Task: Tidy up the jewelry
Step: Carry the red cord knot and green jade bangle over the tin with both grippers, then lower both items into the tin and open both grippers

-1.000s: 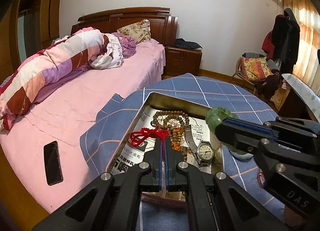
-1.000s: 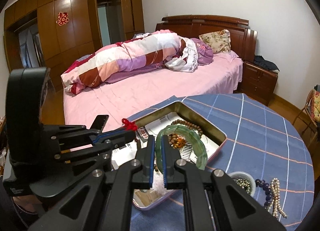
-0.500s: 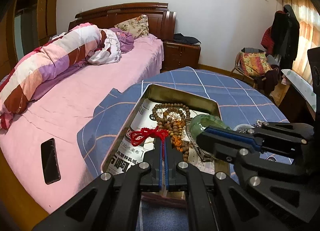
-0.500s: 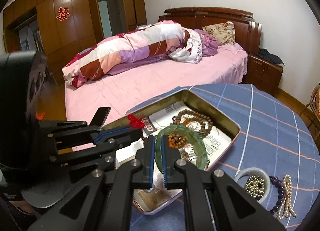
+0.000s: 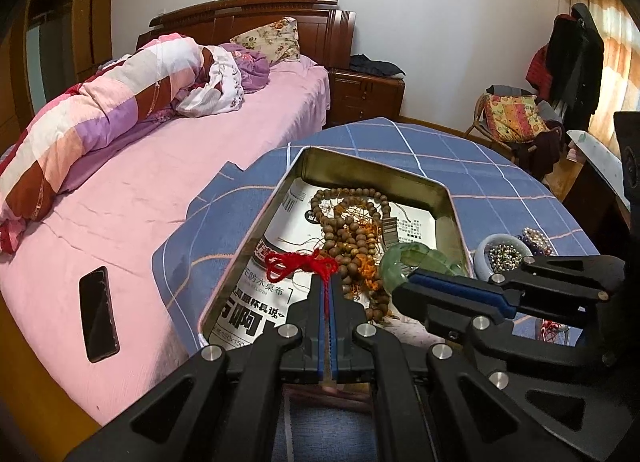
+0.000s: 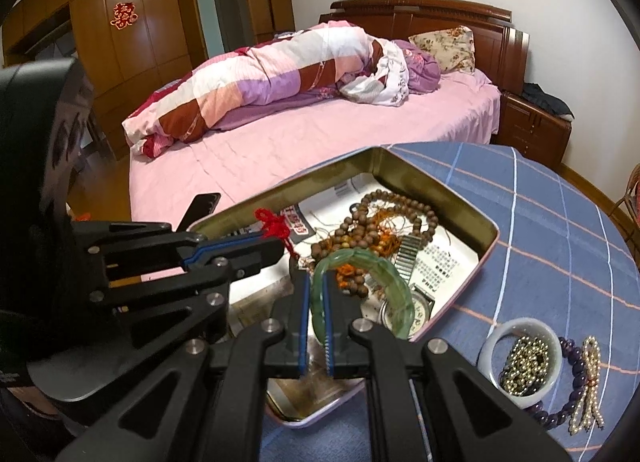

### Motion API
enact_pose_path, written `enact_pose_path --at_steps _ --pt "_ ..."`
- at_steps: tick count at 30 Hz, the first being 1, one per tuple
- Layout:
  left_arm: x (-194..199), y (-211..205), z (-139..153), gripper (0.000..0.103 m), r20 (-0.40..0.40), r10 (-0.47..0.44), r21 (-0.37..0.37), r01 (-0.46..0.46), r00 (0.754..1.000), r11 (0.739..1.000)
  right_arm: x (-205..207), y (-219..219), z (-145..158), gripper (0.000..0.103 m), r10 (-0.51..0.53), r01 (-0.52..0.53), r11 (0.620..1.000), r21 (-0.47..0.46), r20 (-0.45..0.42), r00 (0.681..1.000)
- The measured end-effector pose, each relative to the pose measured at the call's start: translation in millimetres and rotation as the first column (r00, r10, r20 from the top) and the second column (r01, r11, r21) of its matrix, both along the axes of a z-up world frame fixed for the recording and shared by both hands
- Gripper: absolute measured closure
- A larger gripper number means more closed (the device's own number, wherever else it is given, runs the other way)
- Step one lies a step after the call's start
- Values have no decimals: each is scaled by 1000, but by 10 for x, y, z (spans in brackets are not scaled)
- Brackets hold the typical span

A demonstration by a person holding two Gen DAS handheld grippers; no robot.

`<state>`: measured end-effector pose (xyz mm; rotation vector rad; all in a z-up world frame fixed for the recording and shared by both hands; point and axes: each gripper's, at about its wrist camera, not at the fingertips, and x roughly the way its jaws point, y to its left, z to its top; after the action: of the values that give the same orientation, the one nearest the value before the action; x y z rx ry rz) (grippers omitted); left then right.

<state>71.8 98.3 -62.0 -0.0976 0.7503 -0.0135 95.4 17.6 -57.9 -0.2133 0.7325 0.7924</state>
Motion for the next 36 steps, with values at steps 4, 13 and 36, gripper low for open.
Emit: enact_pose_path --at_steps 4,13,36 --pt "9 -23 -29 103 -11 -7 3 7 1000 1000 19 4 -38 94 -3 3 1000 -4 -11 1000" --pt "2 -53 -43 103 -16 -18 10 18 1000 1000 43 -3 -105 94 -2 2 1000 -10 -32 1000" --pt "-106 -58 115 31 31 57 34 -58 998 998 -116 -776 87 46 -135 135 990 49 4 991"
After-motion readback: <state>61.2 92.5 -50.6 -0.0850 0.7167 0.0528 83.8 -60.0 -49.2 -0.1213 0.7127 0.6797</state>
